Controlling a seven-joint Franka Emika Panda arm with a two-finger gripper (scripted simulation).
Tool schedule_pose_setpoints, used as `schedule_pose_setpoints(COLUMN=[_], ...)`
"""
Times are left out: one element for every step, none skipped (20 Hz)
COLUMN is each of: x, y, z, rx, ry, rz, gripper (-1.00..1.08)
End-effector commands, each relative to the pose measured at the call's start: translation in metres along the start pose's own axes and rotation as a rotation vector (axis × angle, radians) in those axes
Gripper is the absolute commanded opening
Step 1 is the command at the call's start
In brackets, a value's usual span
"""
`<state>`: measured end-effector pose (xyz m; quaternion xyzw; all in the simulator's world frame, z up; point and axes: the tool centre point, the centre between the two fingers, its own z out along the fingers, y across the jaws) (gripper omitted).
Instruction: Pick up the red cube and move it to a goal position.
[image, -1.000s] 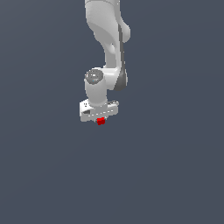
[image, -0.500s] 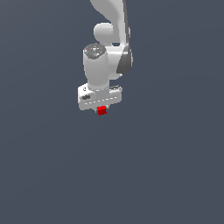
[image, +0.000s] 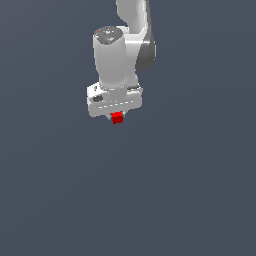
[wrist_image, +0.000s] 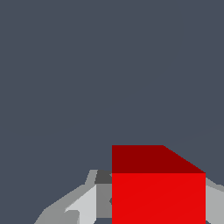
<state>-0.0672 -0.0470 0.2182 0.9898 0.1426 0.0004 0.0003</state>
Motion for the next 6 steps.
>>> schedule_pose_setpoints(x=[0.0003,0.0005,0.0007,0.0009,0.0011,0.0012], y=[-0.0005,-0.0006,-0.0005,-0.0003,-0.0001,-0.0001], z=[-0.0052,-0.0058,-0.0058,-0.0053,-0.0045,-0.0042], rx=[0.0,0.0,0.0,0.0,0.0,0.0], ry=[-0.001,-0.001,-0.001,-0.001,-0.001,-0.001], rz=[0.0,0.0,0.0,0.0,0.0,0.0], gripper=[-1.0,-1.0,-1.0,-1.0,-1.0,-1.0])
